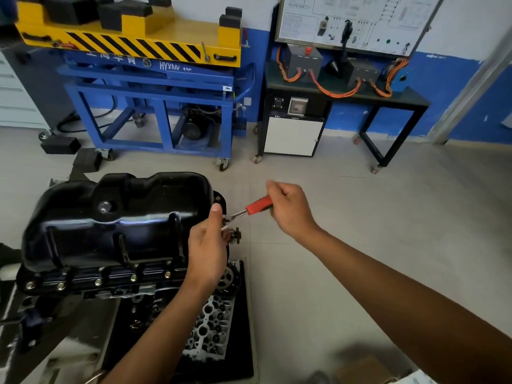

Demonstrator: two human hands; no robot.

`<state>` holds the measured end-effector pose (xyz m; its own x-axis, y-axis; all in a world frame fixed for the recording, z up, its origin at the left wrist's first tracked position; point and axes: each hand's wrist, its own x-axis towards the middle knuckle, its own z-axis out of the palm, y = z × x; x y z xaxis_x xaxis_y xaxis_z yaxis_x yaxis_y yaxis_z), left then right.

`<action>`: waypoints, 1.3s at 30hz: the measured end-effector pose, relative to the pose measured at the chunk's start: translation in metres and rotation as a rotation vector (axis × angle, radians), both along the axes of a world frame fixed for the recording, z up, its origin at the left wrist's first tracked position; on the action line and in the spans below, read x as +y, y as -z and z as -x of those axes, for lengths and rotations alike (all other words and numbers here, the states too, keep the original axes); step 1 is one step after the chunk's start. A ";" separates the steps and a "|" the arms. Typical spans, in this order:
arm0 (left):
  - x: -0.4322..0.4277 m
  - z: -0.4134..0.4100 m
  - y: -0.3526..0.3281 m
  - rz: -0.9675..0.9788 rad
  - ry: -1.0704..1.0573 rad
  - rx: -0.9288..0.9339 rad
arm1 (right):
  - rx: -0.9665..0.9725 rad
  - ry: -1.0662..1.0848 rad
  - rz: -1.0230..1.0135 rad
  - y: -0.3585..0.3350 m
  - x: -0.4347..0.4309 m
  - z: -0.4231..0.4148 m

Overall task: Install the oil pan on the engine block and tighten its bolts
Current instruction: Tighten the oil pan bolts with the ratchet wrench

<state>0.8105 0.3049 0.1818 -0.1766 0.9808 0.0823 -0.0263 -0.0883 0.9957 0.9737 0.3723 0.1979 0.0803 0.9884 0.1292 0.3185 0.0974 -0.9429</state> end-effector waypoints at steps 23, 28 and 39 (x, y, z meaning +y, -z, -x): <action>0.008 0.006 -0.002 0.101 0.228 -0.107 | -0.029 0.128 0.071 -0.011 0.001 0.000; 0.010 0.008 0.001 0.078 0.351 -0.174 | -0.127 -0.006 -0.042 -0.036 0.046 0.052; -0.003 0.011 0.002 0.036 0.246 -0.157 | -0.107 -0.118 -0.028 -0.034 0.048 0.071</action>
